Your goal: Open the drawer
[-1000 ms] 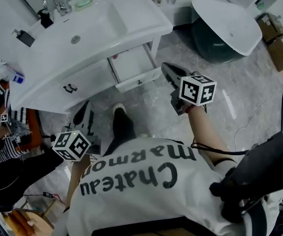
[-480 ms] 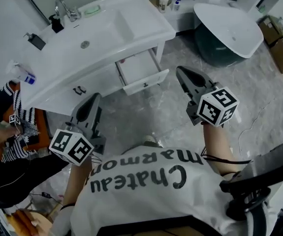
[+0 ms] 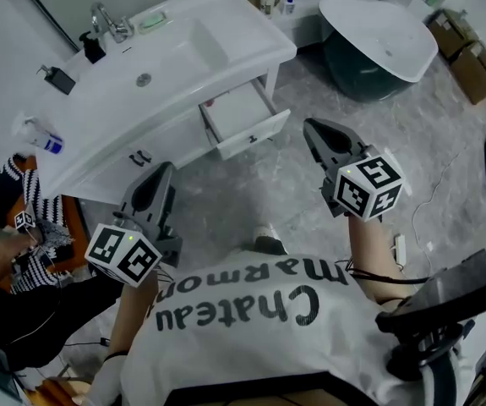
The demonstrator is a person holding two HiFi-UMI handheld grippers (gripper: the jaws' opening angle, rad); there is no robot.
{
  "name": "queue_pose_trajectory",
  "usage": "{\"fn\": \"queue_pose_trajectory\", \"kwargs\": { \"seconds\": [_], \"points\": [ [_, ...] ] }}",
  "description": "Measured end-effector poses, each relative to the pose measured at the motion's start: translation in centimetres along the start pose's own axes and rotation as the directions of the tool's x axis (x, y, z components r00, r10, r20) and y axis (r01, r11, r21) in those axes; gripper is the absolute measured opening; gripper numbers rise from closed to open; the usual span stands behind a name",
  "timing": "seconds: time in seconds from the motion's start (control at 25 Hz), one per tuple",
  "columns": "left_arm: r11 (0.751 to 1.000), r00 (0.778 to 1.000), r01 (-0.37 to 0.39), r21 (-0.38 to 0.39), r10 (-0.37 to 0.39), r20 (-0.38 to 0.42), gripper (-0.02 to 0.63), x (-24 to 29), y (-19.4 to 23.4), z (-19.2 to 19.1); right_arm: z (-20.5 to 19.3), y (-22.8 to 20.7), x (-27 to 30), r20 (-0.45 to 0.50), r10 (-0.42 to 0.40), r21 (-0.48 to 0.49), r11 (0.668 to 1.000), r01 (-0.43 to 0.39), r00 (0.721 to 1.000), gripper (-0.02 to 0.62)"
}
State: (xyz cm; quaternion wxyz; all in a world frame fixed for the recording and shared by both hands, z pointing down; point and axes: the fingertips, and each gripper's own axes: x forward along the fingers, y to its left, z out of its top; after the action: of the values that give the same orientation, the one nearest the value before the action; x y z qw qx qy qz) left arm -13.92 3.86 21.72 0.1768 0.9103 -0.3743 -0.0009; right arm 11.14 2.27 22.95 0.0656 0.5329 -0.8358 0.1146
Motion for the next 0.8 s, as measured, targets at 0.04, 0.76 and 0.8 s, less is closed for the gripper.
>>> {"fn": "queue_pose_trajectory", "kwargs": {
  "seconds": [0.04,0.76,0.8],
  "points": [
    [1.0,1.0,0.003,0.001,-0.003,0.0,0.009,-0.2,0.1,-0.1,0.1,0.2,-0.3,-0.003,-0.01,-0.016,1.0,0.01,1.0,0.009],
    [1.0,0.998,0.015,0.008,-0.015,0.064,0.009,-2.2,0.0,0.4,0.2,1.5,-2.4,0.012,-0.07,-0.027,0.997,0.071,0.997,0.009],
    [1.0,0.998,0.014,0.007,-0.015,0.063,0.009,-2.3,0.0,0.3,0.1,1.6,-2.5,0.011,-0.07,-0.028,0.997,0.07,0.997,0.009]
  ]
}}
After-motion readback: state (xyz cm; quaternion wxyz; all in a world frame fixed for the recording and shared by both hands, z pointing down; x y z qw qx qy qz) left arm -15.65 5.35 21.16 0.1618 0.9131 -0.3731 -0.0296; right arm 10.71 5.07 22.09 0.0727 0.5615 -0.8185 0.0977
